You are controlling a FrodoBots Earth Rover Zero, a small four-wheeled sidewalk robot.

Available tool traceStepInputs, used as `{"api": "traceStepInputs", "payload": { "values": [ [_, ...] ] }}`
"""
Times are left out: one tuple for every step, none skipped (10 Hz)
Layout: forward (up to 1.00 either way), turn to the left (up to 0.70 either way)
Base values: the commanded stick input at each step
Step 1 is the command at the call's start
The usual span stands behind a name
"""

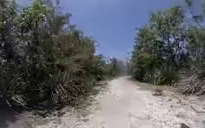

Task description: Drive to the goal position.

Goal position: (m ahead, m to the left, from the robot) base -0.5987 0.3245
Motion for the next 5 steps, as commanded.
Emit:
{"api": "traceStepInputs", "payload": {
  "values": [
    [0.30,0.00],
    [0.30,0.00],
    [0.30,0.00],
    [0.30,0.00],
    [0.30,0.00]
  ]
}}
